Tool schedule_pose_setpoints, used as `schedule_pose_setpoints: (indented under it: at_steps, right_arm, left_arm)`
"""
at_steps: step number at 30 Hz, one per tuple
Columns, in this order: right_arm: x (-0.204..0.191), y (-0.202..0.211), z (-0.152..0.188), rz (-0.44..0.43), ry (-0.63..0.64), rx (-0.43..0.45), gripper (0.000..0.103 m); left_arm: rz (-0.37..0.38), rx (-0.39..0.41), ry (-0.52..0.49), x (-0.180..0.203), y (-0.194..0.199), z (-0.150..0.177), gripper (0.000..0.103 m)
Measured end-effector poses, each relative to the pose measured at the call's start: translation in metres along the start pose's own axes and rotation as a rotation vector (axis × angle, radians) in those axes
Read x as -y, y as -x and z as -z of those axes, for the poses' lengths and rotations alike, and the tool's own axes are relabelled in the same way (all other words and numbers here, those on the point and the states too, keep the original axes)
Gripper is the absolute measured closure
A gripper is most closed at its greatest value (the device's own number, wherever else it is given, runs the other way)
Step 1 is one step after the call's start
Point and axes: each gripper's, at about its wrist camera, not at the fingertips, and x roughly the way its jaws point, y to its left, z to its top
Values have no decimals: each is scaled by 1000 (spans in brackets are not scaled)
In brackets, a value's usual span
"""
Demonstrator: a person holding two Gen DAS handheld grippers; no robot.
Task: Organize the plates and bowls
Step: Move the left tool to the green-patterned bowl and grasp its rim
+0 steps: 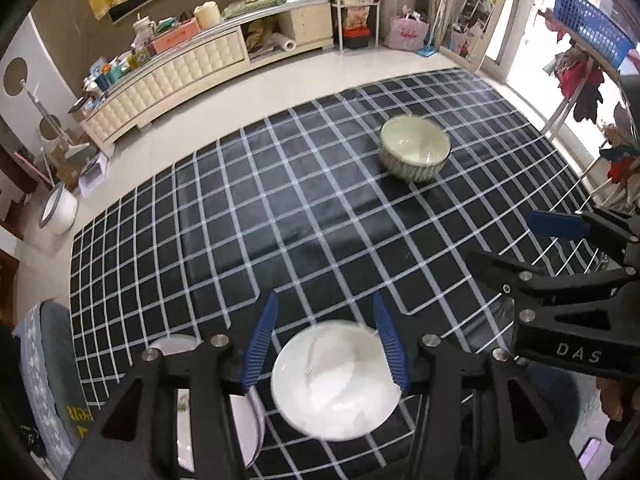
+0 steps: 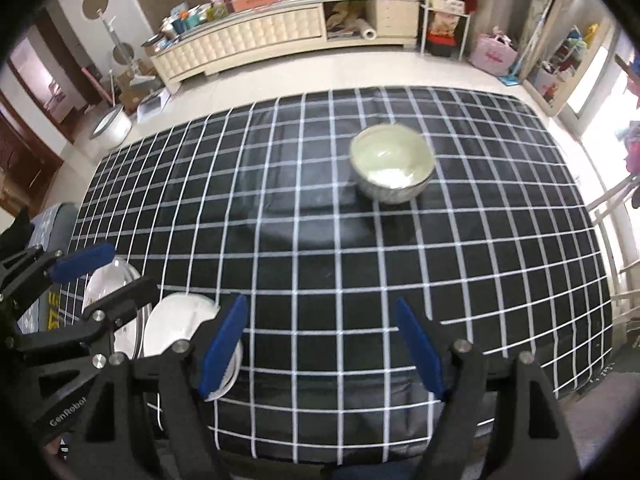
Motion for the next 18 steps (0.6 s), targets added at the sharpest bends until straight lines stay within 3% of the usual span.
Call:
schedule_pose_setpoints:
  at_steps: [9, 18]
  right_arm:
    - [36, -6, -35, 3, -29, 25, 23]
    - [77, -34, -68, 33, -71, 8, 23]
  left_arm:
    - [22, 15, -42, 27, -19, -60, 55]
    - [27, -33, -50, 39, -69, -111, 55]
